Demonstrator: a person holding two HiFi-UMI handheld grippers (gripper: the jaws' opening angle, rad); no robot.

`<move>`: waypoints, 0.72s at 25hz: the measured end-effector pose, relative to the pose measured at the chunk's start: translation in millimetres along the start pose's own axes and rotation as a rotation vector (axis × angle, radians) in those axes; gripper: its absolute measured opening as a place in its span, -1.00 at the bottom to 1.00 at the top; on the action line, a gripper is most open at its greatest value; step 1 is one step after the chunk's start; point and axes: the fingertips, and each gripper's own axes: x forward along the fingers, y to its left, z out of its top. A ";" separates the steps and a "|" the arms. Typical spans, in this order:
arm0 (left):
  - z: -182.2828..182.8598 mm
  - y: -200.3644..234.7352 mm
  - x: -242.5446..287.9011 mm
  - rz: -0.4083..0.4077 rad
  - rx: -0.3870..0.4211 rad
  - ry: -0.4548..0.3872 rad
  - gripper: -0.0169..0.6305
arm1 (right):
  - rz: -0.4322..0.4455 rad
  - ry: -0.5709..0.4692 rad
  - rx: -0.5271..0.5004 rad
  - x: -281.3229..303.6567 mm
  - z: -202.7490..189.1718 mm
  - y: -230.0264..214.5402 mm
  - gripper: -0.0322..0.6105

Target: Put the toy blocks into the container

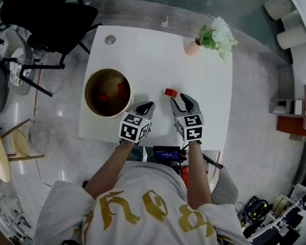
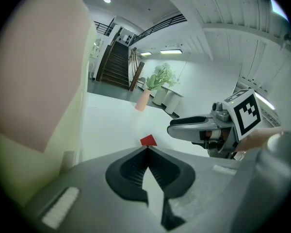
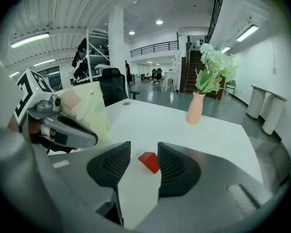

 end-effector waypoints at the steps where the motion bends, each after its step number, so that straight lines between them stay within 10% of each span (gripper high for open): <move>1: 0.4 1.6 1.8 0.013 -0.001 0.000 -0.94 | 0.017 0.008 -0.013 1.8 -1.3 -2.0 -0.32; 18: -1.7 2.1 26.6 0.184 -0.097 0.019 -0.94 | 0.261 0.092 -0.235 45.7 -33.3 -17.9 -0.28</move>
